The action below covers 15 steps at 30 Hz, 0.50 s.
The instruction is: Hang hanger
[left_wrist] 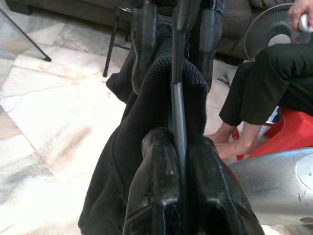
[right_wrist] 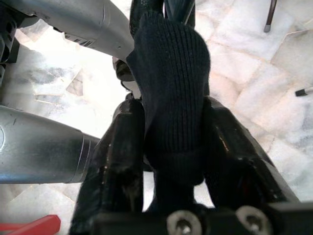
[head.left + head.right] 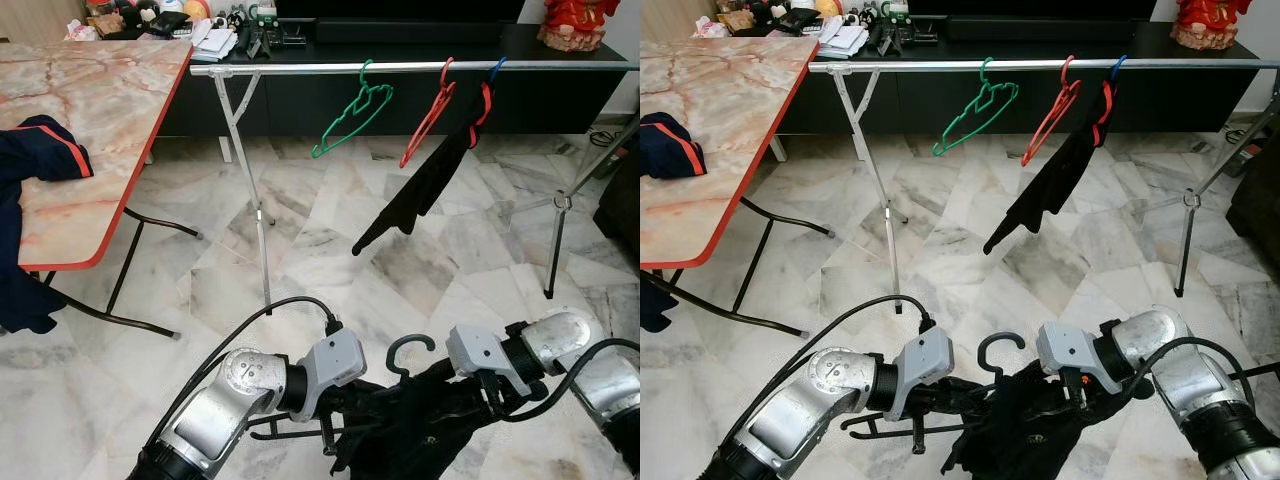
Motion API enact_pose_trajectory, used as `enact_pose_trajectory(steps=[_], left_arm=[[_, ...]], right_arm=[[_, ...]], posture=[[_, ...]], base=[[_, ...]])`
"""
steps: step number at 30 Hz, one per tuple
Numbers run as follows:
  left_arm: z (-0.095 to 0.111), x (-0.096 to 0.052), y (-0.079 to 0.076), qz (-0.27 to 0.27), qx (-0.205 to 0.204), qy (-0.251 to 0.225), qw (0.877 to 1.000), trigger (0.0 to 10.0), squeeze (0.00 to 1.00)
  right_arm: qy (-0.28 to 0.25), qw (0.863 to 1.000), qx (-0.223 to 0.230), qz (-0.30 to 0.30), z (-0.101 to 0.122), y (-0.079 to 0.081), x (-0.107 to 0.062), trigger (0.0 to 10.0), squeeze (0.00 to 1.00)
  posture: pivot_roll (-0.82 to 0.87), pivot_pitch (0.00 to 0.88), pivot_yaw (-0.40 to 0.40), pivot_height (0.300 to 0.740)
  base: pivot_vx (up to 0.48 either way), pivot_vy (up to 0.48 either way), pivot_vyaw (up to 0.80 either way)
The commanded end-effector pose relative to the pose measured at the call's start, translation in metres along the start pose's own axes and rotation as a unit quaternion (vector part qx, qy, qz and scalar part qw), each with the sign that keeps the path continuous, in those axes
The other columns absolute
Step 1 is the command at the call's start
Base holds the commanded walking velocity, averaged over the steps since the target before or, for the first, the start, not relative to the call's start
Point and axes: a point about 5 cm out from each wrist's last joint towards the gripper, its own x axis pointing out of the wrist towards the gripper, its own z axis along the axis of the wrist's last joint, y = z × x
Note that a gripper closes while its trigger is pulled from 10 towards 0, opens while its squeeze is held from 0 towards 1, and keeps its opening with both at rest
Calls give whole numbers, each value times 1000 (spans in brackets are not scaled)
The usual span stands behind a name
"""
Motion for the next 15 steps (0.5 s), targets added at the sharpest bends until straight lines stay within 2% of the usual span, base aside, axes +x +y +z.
enact_pose_trajectory(steps=[1, 4, 10, 11, 13, 14, 15], left_arm=[[10, 5, -6, -11, 20, -19, 1000, 10000, 0], [11, 6, -5, -8, 19, -22, 1000, 10000, 0], [12, 8, -7, -8, 20, -26, 999, 10000, 0], [11, 9, -8, -9, 19, -27, 999, 10000, 0], [11, 9, -8, -9, 18, -28, 999, 10000, 0], [11, 10, -9, -9, 18, -28, 999, 10000, 0], [11, 10, -9, -9, 18, -28, 999, 10000, 0]], right_arm=[[1, 1000, -2, 17, -1, 6, 6, 0, 0], [9, 1000, 4, 27, -6, 10, 14, 0, 0], [8, 1000, 9, 23, -9, 12, 19, 0, 0], [10, 1000, 8, 20, -10, 13, 20, 10000, 0], [8, 1000, 11, 21, -9, 13, 22, 10000, 20], [1, 1000, 15, 27, -8, 13, 23, 10000, 1000], [-1, 999, 16, 29, -8, 14, 23, 10000, 1000]], posture=[[-88, 160, -50, 740], [-86, 149, -53, 740], [-82, 131, -57, 740], [-81, 124, -59, 740], [-81, 120, -59, 740], [-78, 114, -59, 740], [-77, 113, -59, 740]], base=[[0, 0, 0], [0, 0, 0], [0, 0, 0], [0, 0, 0], [0, 0, 0], [0, 0, 0], [0, 0, 0]])
